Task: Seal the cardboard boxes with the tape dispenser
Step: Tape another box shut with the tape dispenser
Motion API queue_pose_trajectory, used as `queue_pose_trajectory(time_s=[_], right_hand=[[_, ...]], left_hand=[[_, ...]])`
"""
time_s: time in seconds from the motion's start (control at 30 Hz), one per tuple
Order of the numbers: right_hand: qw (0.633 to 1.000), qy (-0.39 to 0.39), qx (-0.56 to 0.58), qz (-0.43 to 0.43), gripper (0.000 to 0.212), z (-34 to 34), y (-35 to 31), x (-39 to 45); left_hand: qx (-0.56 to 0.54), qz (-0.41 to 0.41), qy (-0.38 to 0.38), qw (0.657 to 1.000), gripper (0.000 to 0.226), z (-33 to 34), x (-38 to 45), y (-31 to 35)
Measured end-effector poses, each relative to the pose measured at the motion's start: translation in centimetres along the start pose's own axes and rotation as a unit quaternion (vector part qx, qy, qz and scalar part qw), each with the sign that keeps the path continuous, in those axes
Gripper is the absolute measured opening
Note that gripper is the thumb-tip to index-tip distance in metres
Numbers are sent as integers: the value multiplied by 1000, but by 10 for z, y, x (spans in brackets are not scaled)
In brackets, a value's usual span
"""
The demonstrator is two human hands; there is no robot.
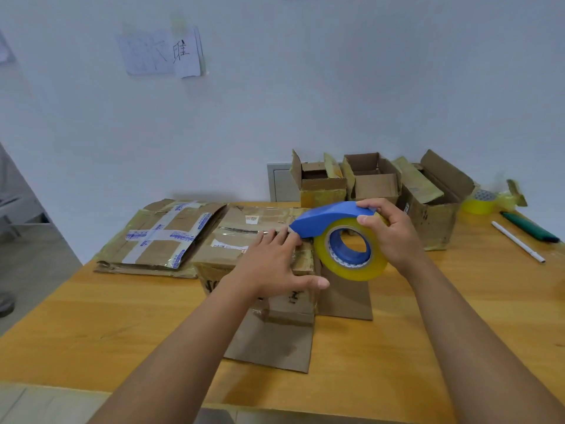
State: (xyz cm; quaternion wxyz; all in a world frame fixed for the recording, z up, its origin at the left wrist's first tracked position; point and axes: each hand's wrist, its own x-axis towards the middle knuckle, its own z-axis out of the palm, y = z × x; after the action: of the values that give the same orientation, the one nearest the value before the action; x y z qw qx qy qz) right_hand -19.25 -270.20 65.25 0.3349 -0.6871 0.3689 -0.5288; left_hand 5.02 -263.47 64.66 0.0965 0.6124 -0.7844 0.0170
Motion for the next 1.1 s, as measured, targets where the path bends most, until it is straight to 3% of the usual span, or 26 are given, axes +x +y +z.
queue_pose_trajectory(time_s=[0.13,0.27,0.5,0.7,0.9,0.97,1.1], right_hand=[[1000,-3,-13,2,16,2,-8,0],[999,-20,-20,15,28,2,-14,0],[1000,-20,6,22,27,10,-10,-11],[998,-48,-14,27,28,5,-8,-21],[998,-38,-23,41,23,-19,-9,-30],[997,-43,-34,47,25,-28,-9,-39],[996,-48,-60,45,34,-39,-8,-58]], left_hand=[[0,-8,61,998,66,8,5,14],[-8,47,28,998,39,1,0,-6],[-19,95,33,995,42,2,-10,-19],[6,77,-47,996,57,-3,-8,-18],[-51,47,-52,996,38,-4,-9,-18],[-99,8,-45,994,45,-3,-8,-18],[-109,-4,-52,993,85,-5,-8,-21]])
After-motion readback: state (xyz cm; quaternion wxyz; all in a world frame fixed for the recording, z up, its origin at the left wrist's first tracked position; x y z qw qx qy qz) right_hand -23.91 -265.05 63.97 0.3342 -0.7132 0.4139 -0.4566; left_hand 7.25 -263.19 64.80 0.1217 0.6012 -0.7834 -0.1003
